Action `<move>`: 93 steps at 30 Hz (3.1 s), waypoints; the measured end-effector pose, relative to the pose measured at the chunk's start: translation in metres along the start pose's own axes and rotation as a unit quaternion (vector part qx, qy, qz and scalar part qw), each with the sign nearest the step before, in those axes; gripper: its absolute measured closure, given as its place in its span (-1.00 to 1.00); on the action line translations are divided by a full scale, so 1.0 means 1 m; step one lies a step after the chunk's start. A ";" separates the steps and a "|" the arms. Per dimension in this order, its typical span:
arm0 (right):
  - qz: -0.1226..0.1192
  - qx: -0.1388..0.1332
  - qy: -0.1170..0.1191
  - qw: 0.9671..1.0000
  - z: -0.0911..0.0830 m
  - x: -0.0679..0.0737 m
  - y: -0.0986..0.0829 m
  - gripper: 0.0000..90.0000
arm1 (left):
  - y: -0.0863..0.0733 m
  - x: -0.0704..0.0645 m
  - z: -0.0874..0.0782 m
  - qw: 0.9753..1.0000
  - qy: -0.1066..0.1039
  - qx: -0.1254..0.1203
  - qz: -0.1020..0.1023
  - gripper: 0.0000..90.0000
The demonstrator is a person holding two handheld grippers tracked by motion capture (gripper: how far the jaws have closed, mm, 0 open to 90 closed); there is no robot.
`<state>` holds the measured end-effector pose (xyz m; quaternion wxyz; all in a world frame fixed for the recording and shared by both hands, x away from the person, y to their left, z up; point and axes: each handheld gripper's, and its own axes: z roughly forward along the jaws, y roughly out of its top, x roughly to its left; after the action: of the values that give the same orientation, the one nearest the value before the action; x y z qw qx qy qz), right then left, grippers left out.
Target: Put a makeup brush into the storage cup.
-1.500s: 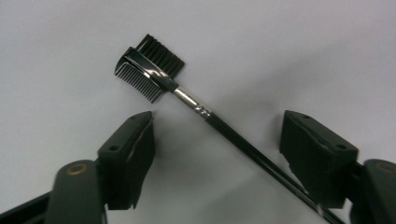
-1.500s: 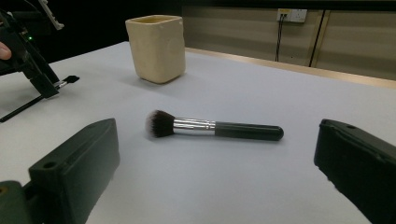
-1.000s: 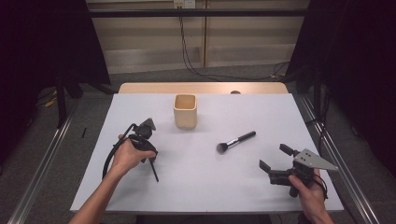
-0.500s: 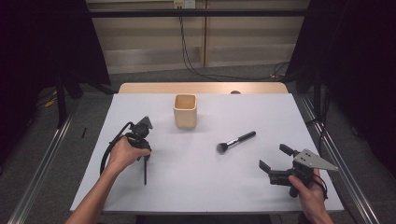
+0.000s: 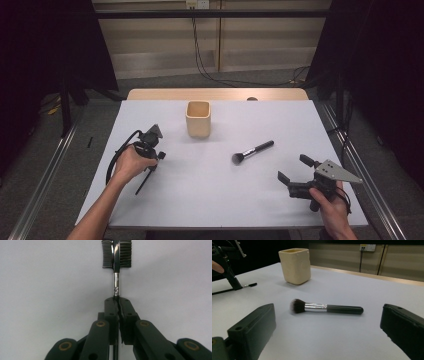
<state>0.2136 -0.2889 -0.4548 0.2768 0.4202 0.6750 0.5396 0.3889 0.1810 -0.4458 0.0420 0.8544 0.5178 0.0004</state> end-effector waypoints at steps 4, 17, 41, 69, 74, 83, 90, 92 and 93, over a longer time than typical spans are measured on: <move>0.000 0.000 0.001 1.000 0.000 0.000 0.000 -1.00 | -0.001 0.000 -0.001 1.000 0.000 -0.004 0.002 0.92; 0.003 0.001 -0.001 1.000 0.001 -0.001 0.000 -1.00 | -0.010 0.009 -0.004 0.999 -0.032 -0.035 0.005 0.92; 0.012 0.001 -0.001 1.000 0.001 -0.002 0.000 -1.00 | -0.036 0.019 -0.027 0.980 -0.074 -0.186 -0.006 0.92; 0.011 -0.001 -0.002 1.000 0.001 -0.001 0.000 -1.00 | -0.070 0.016 -0.045 0.911 -0.096 -0.401 0.009 0.92; 0.007 -0.001 -0.002 1.000 0.001 -0.002 0.000 -1.00 | -0.073 0.014 -0.044 0.900 -0.100 -0.424 0.018 0.92; 0.009 -0.002 -0.003 1.000 0.000 -0.002 0.000 -1.00 | -0.077 0.011 -0.043 0.866 -0.100 -0.489 0.038 0.92; 0.009 -0.003 -0.003 1.000 0.000 -0.002 0.000 -1.00 | -0.079 0.011 -0.045 0.846 -0.110 -0.521 0.041 0.92; 0.012 -0.004 -0.003 1.000 0.000 -0.002 0.000 -1.00 | -0.080 0.011 -0.047 0.843 -0.110 -0.525 0.042 0.92; 0.012 -0.004 -0.004 1.000 0.000 -0.002 0.000 -1.00 | -0.081 0.011 -0.048 0.841 -0.114 -0.527 0.043 0.92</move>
<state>0.2148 -0.2901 -0.4548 0.2747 0.4289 0.6669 0.5440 0.3206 0.2311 -0.4044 0.5448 0.7186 0.3938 0.1781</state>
